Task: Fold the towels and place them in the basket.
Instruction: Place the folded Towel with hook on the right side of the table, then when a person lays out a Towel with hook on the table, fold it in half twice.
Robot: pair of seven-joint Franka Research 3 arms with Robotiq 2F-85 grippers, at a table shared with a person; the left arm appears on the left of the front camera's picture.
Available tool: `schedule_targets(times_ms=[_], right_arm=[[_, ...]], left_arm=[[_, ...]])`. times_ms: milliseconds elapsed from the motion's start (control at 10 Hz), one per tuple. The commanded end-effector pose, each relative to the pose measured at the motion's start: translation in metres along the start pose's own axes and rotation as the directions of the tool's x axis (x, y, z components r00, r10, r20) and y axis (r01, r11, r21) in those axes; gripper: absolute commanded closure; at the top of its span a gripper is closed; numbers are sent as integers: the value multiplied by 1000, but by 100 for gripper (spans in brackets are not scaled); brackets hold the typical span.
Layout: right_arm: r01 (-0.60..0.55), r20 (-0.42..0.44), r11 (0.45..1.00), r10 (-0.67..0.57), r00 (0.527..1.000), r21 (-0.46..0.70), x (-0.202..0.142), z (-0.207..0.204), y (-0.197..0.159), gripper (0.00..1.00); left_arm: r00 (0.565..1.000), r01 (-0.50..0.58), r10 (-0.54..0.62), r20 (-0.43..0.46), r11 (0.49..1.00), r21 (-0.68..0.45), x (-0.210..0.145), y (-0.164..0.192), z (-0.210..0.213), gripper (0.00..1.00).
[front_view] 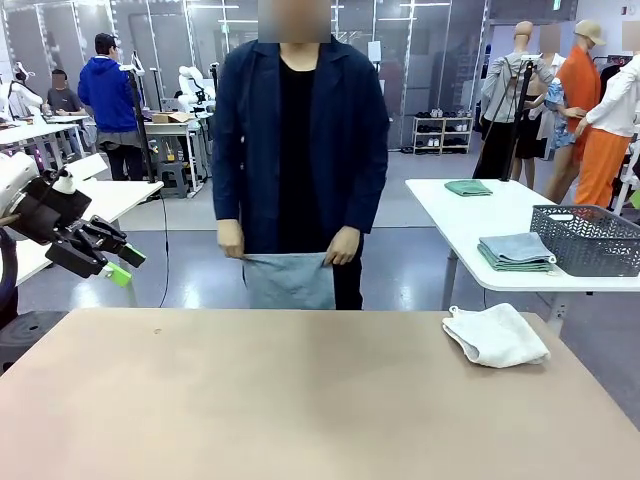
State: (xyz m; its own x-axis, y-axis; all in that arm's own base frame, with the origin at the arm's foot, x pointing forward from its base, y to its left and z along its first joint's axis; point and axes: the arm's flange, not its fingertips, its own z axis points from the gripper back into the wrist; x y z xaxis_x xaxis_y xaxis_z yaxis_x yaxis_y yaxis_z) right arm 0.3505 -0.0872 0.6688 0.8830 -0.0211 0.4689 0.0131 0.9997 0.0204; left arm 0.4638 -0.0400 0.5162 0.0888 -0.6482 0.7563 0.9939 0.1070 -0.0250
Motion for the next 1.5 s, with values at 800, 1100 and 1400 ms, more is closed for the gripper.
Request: schedule_targets(times_ms=[800,1100,1400], right_arm=[[18,-8,1000,-18,1000,-1,1,1,-1,16],[18,-8,1000,-18,1000,-1,1,1,-1,16],[18,-8,1000,-18,1000,-1,1,1,-1,16]], left_arm=[[1000,-4,4,-9,1000,0,2,-1,2,20],[1000,-4,4,-9,1000,0,2,-1,2,20],[1000,-4,4,-9,1000,0,2,-1,2,20]])
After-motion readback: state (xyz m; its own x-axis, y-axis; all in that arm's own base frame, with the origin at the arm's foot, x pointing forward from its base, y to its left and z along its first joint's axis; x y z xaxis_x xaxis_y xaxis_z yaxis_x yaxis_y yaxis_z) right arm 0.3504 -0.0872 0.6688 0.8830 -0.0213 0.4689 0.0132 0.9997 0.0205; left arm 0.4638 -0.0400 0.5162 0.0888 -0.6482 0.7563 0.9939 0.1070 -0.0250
